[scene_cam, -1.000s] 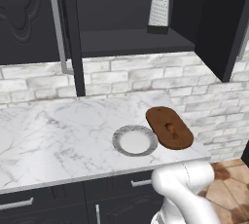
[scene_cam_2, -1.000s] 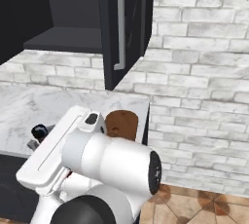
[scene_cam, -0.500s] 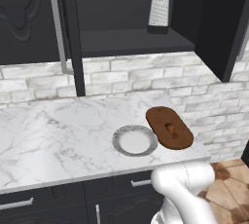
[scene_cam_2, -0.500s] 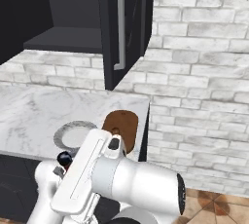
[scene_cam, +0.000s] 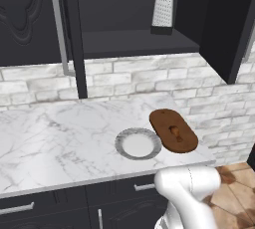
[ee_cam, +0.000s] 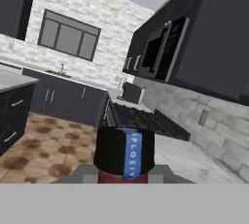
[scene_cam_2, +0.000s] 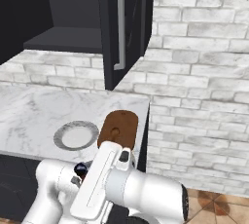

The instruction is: Pick the chicken drumstick from the plate and place it on the cutting board. Then pick the condiment bottle from the cabinet and place it next to the cutting board.

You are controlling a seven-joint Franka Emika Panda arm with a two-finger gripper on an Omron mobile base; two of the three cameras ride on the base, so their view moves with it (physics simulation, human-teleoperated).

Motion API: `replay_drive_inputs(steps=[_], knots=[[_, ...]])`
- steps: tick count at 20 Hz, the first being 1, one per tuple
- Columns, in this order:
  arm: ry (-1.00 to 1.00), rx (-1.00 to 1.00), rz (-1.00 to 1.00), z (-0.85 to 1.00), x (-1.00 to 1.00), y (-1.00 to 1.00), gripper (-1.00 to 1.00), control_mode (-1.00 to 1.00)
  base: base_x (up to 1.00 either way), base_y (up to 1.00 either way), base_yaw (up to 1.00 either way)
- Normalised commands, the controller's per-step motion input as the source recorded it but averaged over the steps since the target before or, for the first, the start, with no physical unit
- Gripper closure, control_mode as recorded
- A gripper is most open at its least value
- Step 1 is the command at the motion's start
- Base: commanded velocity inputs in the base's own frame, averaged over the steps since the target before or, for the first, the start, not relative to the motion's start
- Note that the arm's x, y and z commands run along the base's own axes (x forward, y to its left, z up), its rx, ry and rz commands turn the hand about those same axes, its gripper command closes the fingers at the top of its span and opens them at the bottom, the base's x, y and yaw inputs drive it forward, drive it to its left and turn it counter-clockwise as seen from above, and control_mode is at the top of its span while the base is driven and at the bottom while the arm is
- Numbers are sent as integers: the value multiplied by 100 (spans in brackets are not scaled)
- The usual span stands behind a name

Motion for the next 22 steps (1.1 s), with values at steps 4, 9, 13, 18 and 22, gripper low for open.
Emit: replay_drive_inputs(steps=[4, 9, 13, 18, 22], knots=[[-3, 0, -12, -39, 54, 0, 100, -100, 0, 0, 0], [-3, 1, -12, -21, 52, -4, 100, -100, 0, 0, 0], [-3, 1, -8, -16, 45, -11, 100, -100, 0, 0, 0], [-3, 6, -2, -7, 37, -10, 100, -100, 0, 0, 0], [0, 12, 0, -8, 19, -2, 100, -100, 0, 0, 0]])
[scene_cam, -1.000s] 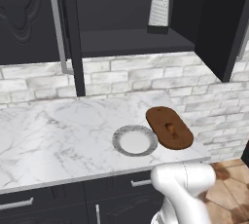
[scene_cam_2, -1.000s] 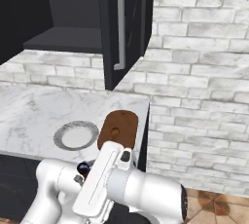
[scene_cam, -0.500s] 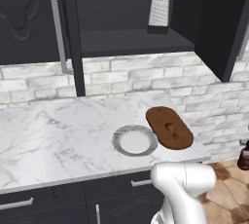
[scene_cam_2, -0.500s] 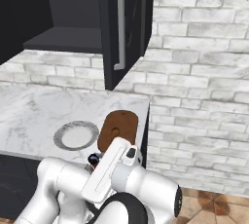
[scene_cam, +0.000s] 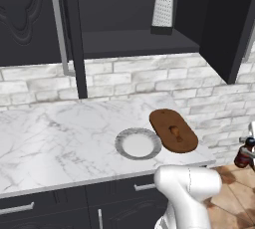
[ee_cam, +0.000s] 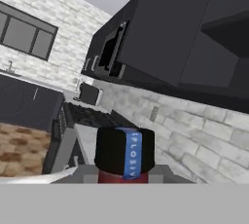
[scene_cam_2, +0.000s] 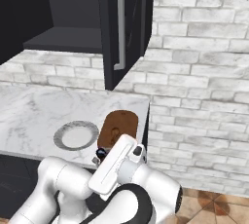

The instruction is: Pick the chicken drumstick from the plate and place it on the cutting board. Then pick the condiment bottle from the cabinet and place it next to the cutting board.

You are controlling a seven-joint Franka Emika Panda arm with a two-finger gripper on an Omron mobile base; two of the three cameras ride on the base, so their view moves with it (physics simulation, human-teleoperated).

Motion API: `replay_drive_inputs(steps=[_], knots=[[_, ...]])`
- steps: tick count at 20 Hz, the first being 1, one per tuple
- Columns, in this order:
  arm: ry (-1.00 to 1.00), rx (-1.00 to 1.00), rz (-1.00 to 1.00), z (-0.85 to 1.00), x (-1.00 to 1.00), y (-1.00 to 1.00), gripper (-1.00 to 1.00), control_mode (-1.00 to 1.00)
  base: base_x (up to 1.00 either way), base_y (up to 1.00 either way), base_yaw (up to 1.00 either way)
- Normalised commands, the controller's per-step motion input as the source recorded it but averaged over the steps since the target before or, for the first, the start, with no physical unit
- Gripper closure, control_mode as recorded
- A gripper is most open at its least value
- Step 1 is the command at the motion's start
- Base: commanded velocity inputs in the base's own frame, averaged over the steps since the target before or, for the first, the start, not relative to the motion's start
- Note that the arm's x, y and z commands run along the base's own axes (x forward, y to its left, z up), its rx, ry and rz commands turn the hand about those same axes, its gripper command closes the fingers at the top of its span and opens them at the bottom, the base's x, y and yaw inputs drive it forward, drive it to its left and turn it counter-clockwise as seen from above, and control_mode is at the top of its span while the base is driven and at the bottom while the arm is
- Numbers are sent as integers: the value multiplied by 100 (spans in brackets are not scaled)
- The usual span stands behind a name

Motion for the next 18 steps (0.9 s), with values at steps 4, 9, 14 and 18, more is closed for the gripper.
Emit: replay_drive_inputs(steps=[4, 9, 14, 18], knots=[[0, 14, 0, -8, 12, 0, 100, -100, 0, 0, 0], [0, 11, 0, -2, 9, 0, 100, -100, 0, 0, 0], [-1, 5, 0, 0, 13, 0, 100, -100, 0, 0, 0], [0, 1, 0, 0, 19, 0, 100, -100, 0, 0, 0]])
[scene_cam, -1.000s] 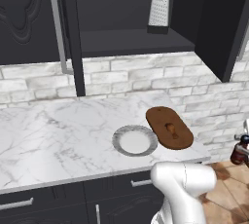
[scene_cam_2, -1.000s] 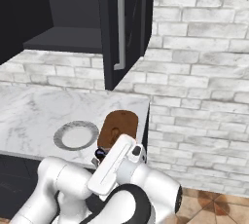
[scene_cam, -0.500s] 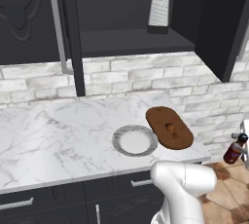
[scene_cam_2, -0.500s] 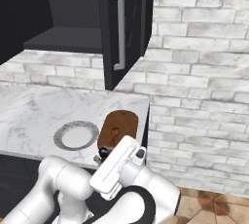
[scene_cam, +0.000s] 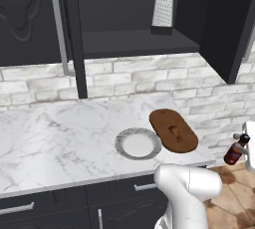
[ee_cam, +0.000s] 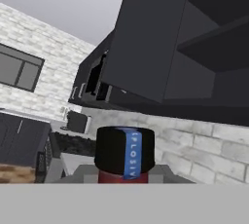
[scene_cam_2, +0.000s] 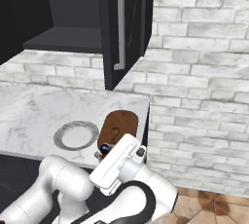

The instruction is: Pick the chicken drumstick from the plate and place it on the cutting board. Then pick the condiment bottle from the cabinet and place it next to the cutting board.

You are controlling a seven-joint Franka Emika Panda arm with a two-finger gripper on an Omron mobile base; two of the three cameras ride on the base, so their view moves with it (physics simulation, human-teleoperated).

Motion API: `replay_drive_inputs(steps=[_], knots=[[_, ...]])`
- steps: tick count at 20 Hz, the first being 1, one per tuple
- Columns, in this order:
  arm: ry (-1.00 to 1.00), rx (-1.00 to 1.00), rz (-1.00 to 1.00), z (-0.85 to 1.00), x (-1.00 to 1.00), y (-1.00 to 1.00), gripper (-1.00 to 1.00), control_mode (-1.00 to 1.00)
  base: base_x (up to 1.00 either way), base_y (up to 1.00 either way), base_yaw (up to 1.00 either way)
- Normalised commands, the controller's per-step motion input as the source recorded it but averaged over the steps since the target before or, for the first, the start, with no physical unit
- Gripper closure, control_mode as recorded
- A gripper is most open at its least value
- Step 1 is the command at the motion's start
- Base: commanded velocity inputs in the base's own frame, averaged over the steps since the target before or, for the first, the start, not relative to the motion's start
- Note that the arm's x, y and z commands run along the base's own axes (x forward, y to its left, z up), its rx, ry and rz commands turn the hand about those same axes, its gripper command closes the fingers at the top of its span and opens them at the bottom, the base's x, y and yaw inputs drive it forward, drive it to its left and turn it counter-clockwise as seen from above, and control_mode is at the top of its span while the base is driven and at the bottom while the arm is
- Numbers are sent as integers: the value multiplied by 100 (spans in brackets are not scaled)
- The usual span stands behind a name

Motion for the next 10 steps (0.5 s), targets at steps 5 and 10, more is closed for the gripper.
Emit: replay_drive_inputs(steps=[5, 10], knots=[[-3, 0, 0, -7, 24, 0, 100, -100, 0, 0, 0], [-4, 0, 0, -12, 25, 0, 100, -100, 0, 0, 0]])
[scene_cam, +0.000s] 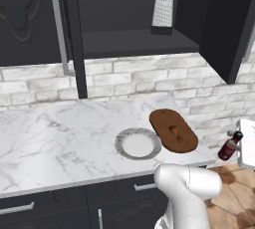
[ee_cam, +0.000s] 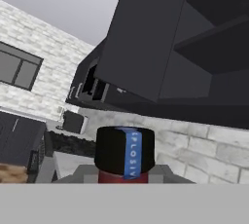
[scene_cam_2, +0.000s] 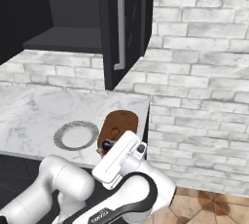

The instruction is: Pick the chicken drumstick from the plate and place it on the cutting board. Then pick the condiment bottle from the cabinet and place it next to the cutting board.

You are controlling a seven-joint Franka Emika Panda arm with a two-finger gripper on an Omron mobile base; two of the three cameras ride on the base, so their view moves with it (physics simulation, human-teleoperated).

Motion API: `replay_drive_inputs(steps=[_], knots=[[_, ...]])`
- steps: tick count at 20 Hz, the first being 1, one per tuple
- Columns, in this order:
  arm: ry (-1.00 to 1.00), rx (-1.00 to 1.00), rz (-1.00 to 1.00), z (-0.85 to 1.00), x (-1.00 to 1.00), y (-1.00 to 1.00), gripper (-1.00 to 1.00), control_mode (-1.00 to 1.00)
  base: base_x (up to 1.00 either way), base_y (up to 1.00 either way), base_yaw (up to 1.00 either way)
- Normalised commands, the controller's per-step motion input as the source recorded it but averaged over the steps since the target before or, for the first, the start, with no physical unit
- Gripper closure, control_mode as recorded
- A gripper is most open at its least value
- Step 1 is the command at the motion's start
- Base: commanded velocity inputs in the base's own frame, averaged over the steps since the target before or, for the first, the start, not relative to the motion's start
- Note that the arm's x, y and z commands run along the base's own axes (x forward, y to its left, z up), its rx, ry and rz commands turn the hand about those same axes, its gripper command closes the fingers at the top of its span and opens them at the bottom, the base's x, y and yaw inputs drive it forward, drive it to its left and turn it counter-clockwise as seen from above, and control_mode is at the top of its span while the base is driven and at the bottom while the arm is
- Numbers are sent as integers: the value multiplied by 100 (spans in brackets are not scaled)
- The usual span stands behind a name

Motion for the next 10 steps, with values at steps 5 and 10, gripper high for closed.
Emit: replay_drive_inputs(steps=[5, 10], knots=[[-3, 0, 0, -12, 25, 0, 100, -100, 0, 0, 0], [-3, 0, 0, -11, 20, 0, 100, -100, 0, 0, 0]])
